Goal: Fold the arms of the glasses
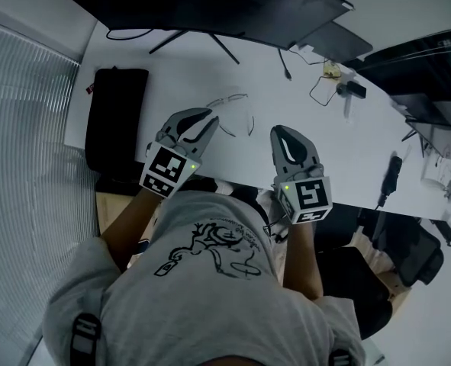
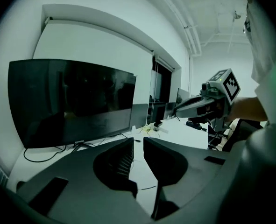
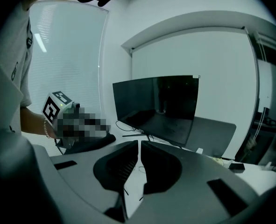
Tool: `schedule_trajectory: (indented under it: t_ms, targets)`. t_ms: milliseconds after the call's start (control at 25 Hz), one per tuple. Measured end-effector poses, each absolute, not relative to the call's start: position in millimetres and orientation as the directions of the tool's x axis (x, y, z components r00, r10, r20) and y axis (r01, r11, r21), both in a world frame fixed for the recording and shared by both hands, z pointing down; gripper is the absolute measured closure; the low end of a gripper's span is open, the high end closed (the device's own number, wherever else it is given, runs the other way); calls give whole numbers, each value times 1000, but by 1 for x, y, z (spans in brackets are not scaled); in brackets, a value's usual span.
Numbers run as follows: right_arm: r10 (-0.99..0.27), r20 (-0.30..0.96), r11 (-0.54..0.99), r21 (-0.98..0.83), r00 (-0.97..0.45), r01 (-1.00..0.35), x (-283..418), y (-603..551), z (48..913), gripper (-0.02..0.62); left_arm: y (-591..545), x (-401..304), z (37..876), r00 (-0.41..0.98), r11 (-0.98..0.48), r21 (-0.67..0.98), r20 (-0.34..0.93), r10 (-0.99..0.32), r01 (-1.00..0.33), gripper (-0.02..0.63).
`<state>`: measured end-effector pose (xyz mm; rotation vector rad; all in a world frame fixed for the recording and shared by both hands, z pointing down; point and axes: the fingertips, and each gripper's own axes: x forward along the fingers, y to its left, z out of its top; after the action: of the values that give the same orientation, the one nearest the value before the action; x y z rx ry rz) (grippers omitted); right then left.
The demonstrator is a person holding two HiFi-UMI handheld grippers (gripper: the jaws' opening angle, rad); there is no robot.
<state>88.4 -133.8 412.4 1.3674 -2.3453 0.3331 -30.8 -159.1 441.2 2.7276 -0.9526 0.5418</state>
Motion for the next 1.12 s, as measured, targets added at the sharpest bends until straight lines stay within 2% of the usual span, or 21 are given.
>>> schedule_trajectory:
  t_ms: [520, 1120]
  targets:
    - [-719, 578, 465, -13, -386, -885, 124, -158, 542, 557, -197, -26, 587, 624, -775, 34, 616, -481, -631, 489]
    - [-647, 697, 421, -11, -309, -907, 132, -174, 652, 563, -223, -27, 678, 582, -794, 51, 709, -399, -606, 472]
